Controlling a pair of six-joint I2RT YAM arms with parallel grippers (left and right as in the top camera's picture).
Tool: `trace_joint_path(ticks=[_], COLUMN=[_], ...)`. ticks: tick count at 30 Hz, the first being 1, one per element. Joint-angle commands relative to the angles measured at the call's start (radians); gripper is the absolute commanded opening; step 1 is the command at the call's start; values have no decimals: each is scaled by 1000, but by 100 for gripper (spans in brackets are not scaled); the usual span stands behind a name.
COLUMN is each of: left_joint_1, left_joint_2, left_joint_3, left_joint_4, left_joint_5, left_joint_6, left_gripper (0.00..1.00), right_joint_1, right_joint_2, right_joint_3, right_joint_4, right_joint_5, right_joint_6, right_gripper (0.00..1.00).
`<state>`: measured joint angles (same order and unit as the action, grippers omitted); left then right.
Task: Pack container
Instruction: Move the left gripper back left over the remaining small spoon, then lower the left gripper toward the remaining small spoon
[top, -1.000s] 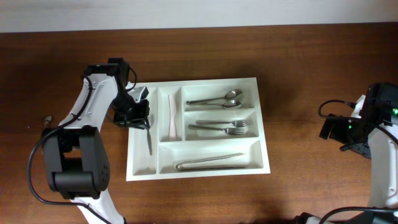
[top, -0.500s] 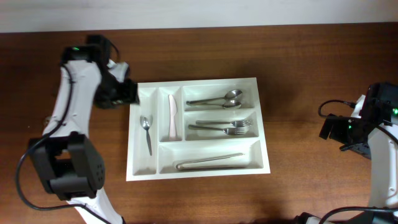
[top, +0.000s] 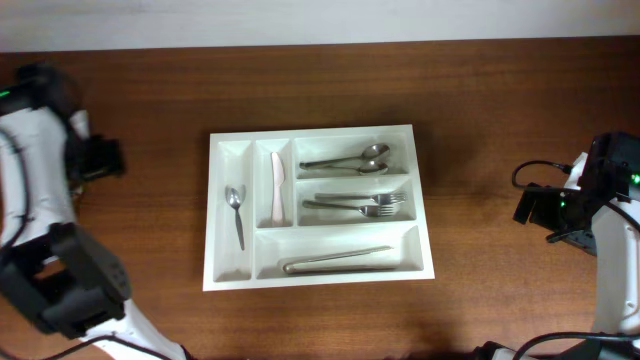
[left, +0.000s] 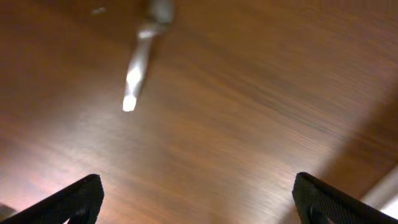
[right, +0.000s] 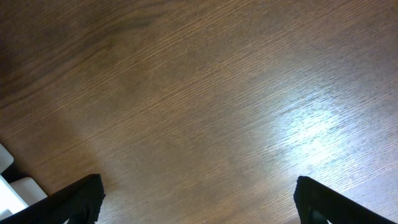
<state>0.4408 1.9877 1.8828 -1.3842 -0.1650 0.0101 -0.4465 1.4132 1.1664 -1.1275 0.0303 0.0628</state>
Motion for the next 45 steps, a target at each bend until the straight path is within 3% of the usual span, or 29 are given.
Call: trace_joint_path(ticks=[1,5,9,23,34,45], left_joint_1=[98,187,232,243,243,243], left_joint_2=[-11,-11,-11,-6,-6,-6], left_joint_3=[-4,-34,-77,-220,-306,-362], left_joint_4=[10,42,81,375,519,551], left_joint_5=[40,62,145,143,145,189], left_joint_6=[2,18,113,348,375,389], left_gripper=[99,99,99,99,100,99], right_joint_1=[-5,-5,-5,-5,-5,-5], right_joint_2=[5,5,5,5,5,5], right_joint_3=[1,1,1,1,1,1], right_joint_4=[3,3,3,3,3,3], right_joint_5=[16,16,16,16,16,16], right_joint_6=[-3,-3,-3,-3,-3,-3], right_gripper=[99,99,99,99,99,99])
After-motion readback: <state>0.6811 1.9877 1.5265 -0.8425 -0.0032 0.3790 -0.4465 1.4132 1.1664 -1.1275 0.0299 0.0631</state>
